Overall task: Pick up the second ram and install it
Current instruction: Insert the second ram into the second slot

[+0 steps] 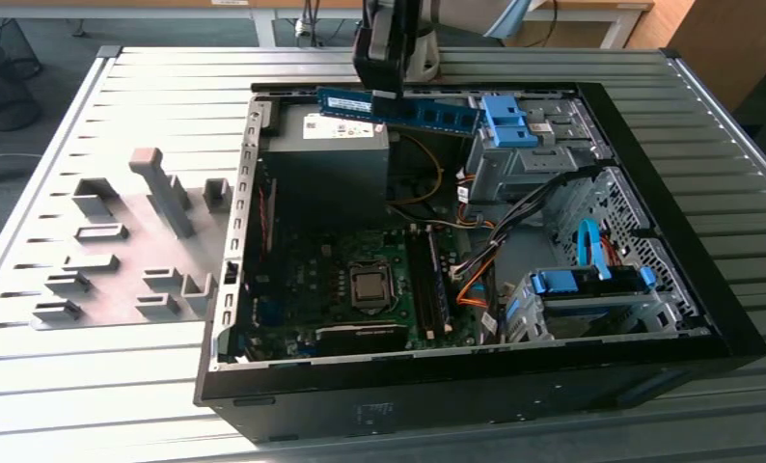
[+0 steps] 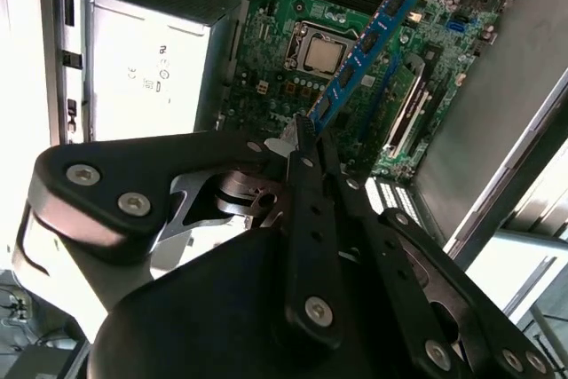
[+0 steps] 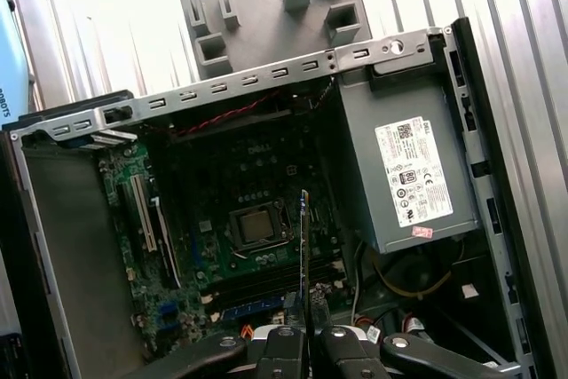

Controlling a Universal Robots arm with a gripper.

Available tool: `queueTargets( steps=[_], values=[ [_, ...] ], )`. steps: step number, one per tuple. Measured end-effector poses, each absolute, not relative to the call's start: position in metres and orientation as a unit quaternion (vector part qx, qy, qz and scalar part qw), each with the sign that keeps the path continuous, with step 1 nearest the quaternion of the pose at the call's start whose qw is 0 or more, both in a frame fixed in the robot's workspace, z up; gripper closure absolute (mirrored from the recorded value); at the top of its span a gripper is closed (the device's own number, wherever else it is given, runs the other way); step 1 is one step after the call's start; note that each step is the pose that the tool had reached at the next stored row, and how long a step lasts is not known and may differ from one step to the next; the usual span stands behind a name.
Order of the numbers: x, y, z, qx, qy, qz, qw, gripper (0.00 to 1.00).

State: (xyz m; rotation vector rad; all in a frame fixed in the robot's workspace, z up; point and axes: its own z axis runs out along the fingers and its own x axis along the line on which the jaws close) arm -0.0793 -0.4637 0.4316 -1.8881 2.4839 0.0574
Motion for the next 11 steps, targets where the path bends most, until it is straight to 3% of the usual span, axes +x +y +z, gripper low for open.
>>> queueTargets(
  steps=[11],
  values=[
    [-0.0792, -0.4637, 0.4309, -0.575, 0.818, 0.018, 0.011, 0.86]
  ],
)
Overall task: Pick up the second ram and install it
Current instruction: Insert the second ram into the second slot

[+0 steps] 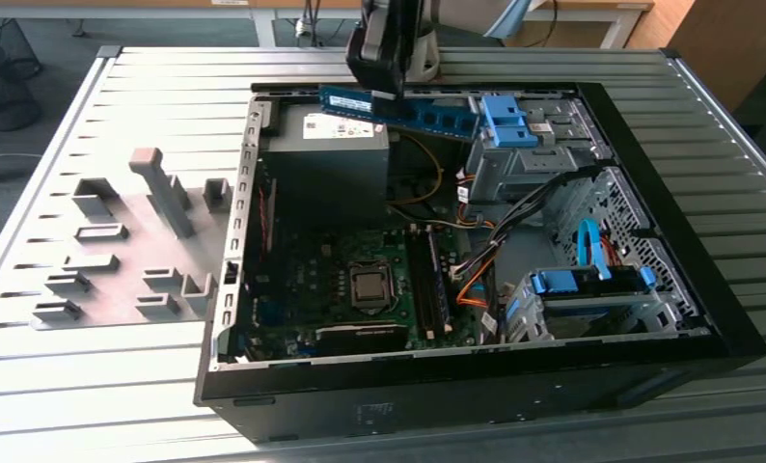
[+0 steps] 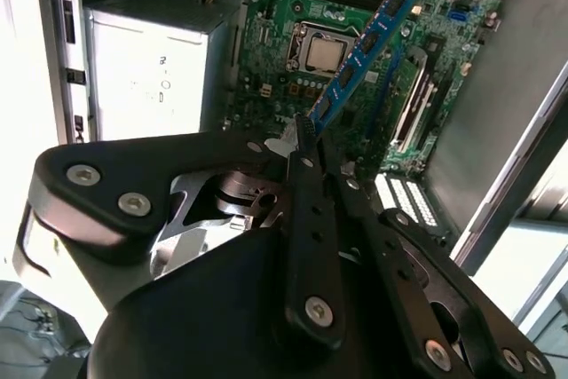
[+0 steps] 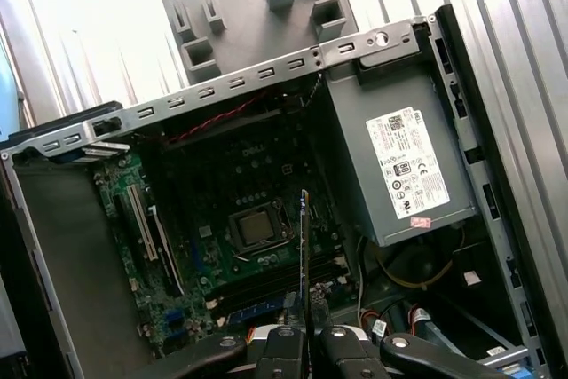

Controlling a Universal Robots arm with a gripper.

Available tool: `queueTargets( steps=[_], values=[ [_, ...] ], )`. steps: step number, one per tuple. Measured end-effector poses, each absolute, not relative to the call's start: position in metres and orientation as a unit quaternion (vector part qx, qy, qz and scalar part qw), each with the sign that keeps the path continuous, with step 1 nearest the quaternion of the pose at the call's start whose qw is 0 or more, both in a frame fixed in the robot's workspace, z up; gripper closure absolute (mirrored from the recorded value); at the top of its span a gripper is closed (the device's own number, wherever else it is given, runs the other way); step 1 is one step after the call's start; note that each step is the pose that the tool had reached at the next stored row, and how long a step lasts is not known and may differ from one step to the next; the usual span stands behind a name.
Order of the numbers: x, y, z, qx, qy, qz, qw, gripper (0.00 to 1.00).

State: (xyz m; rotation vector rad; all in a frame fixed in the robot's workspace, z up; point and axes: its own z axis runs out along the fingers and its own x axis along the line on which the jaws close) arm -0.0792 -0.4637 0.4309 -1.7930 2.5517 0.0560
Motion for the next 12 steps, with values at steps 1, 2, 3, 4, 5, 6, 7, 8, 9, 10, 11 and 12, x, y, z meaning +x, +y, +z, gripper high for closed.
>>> queueTargets(
  steps=[1, 2, 3, 4, 5, 6, 7, 8, 9, 10, 11, 12],
  values=[
    [-0.0793, -0.4637, 0.4308, -0.571, 0.821, 0.018, 0.011, 0.86],
    [-0.0793, -0.4637, 0.4307, -0.567, 0.824, 0.018, 0.011, 0.86],
    [-0.0793, -0.4637, 0.4306, -0.562, 0.827, 0.018, 0.011, 0.86],
    [-0.0792, -0.4637, 0.4306, -0.558, 0.829, 0.018, 0.012, 0.86],
    [-0.0793, -0.4637, 0.4305, -0.554, 0.832, 0.018, 0.012, 0.86],
    [-0.0793, -0.4637, 0.4304, -0.551, 0.835, 0.018, 0.012, 0.86],
    [-0.0793, -0.4637, 0.4304, -0.547, 0.837, 0.018, 0.012, 0.86],
    [-0.0793, -0.4637, 0.4303, -0.543, 0.839, 0.018, 0.012, 0.86],
    [-0.0793, -0.4637, 0.4303, -0.540, 0.841, 0.017, 0.012, 0.86],
    [-0.0793, -0.4637, 0.4302, -0.536, 0.844, 0.017, 0.012, 0.86],
    [-0.0793, -0.4637, 0.4301, -0.533, 0.846, 0.017, 0.012, 0.86],
    [-0.0793, -0.4637, 0.4301, -0.529, 0.848, 0.017, 0.012, 0.86]
  ],
)
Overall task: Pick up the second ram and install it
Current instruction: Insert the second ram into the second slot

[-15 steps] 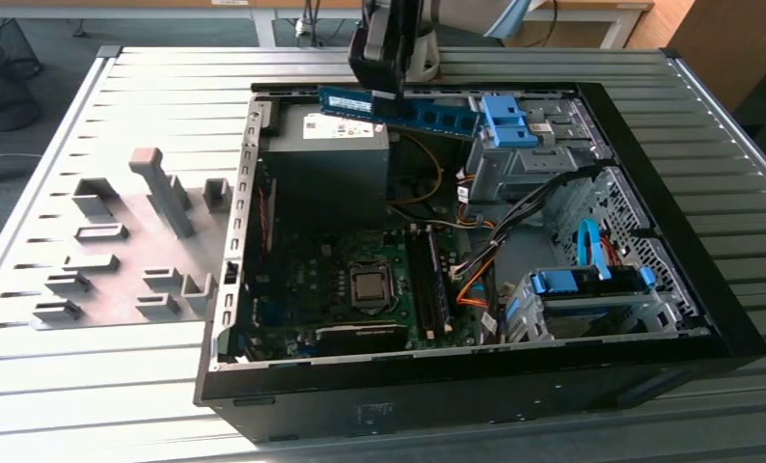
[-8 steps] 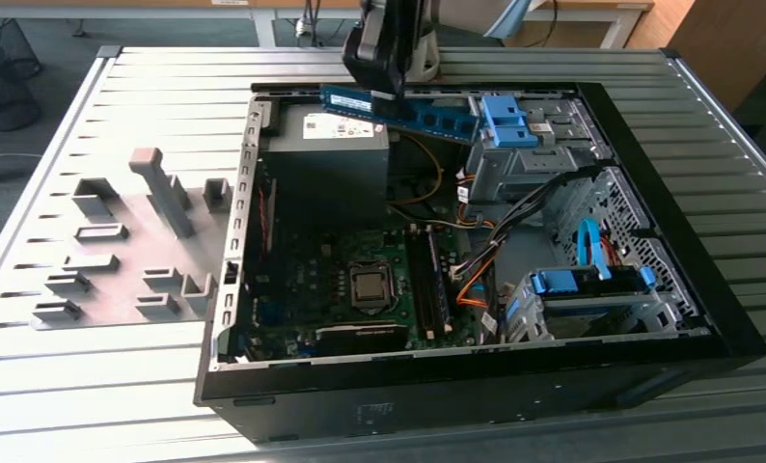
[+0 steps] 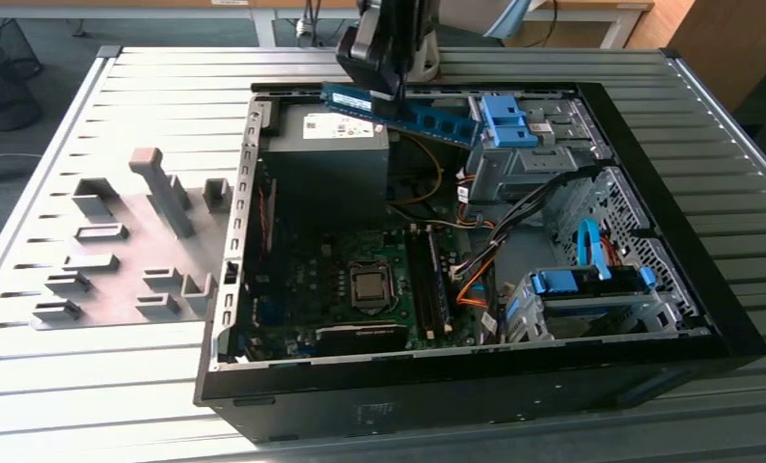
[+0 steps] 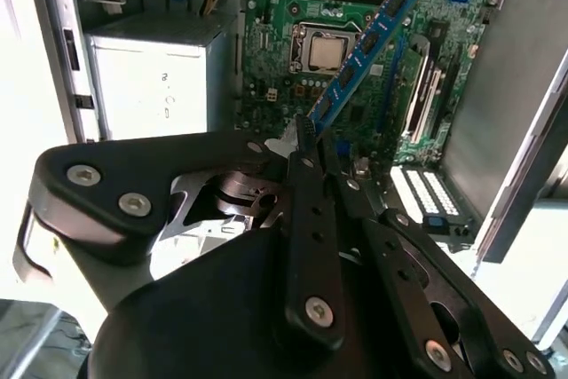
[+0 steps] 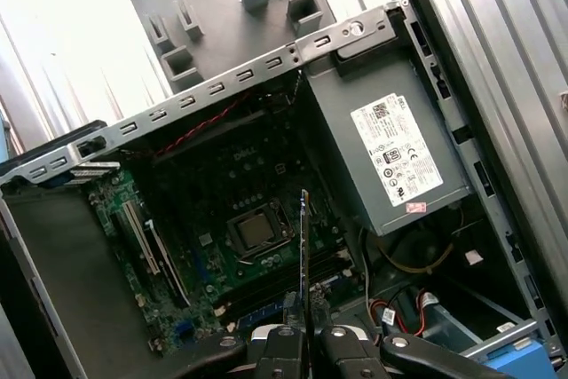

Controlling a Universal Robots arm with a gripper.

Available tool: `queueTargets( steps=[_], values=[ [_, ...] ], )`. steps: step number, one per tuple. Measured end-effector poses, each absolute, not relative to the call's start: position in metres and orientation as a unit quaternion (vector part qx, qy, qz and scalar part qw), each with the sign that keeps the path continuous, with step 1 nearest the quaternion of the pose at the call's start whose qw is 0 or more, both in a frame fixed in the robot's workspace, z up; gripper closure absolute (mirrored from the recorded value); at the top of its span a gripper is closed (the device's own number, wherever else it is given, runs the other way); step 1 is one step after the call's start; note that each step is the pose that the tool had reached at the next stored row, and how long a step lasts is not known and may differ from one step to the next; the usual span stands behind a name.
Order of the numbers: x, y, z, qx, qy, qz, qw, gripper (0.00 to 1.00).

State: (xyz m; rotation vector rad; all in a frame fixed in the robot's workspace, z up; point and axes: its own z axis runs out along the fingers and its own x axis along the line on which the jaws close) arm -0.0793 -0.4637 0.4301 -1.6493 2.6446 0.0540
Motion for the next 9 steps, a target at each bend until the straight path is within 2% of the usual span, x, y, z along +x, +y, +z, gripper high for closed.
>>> queueTargets(
  steps=[9],
  values=[
    [-0.0793, -0.4637, 0.4286, -0.463, 0.886, 0.016, 0.013, 0.86]
  ],
)
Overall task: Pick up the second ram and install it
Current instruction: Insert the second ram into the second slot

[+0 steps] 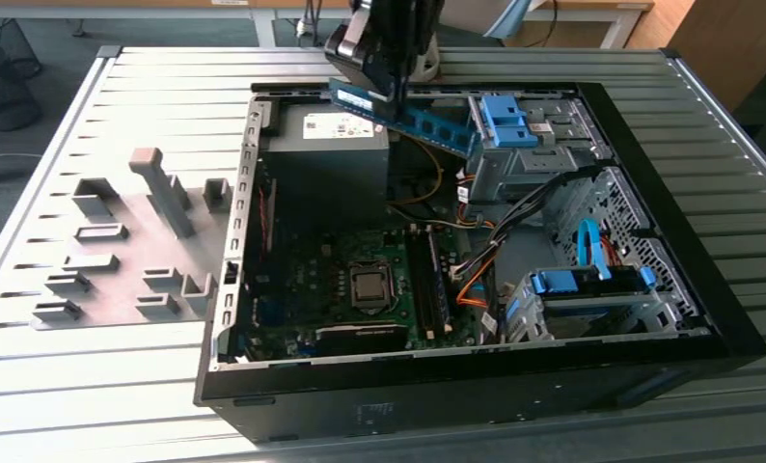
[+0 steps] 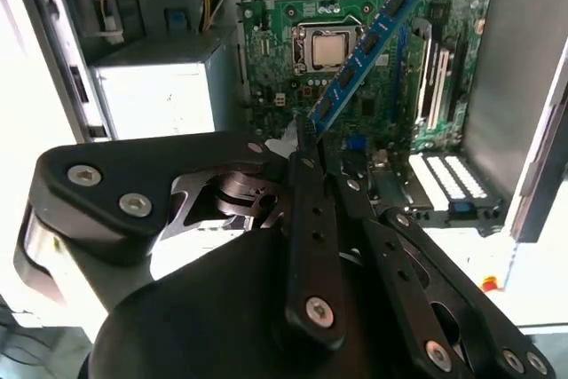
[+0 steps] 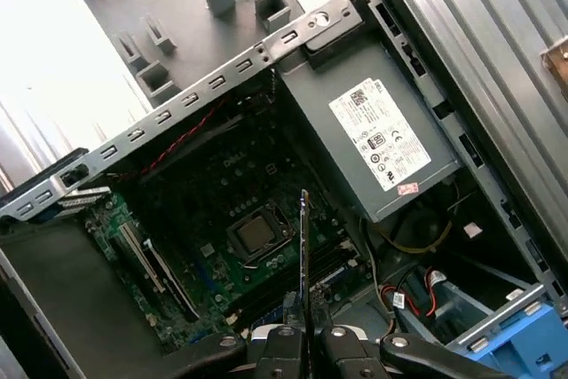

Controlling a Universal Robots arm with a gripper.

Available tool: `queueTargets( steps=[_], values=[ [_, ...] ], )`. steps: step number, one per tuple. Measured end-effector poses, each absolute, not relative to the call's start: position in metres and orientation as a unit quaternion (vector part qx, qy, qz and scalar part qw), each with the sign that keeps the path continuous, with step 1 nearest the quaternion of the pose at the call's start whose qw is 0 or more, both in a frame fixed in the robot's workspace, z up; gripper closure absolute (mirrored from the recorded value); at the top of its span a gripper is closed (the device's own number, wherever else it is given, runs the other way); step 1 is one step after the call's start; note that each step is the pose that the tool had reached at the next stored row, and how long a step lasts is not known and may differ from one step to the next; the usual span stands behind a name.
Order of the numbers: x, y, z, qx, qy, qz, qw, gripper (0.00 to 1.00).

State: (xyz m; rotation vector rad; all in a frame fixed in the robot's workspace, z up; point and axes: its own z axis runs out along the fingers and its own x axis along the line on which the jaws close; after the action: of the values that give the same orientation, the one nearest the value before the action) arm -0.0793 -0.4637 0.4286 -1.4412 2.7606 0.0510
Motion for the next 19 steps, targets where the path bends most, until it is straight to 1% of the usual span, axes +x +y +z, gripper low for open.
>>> queueTargets(
  steps=[13, 19],
  values=[
    [-0.0794, -0.4637, 0.4268, -0.370, 0.929, 0.015, 0.015, 0.86],
    [-0.0794, -0.4636, 0.4267, -0.357, 0.934, 0.015, 0.015, 0.86]
  ],
)
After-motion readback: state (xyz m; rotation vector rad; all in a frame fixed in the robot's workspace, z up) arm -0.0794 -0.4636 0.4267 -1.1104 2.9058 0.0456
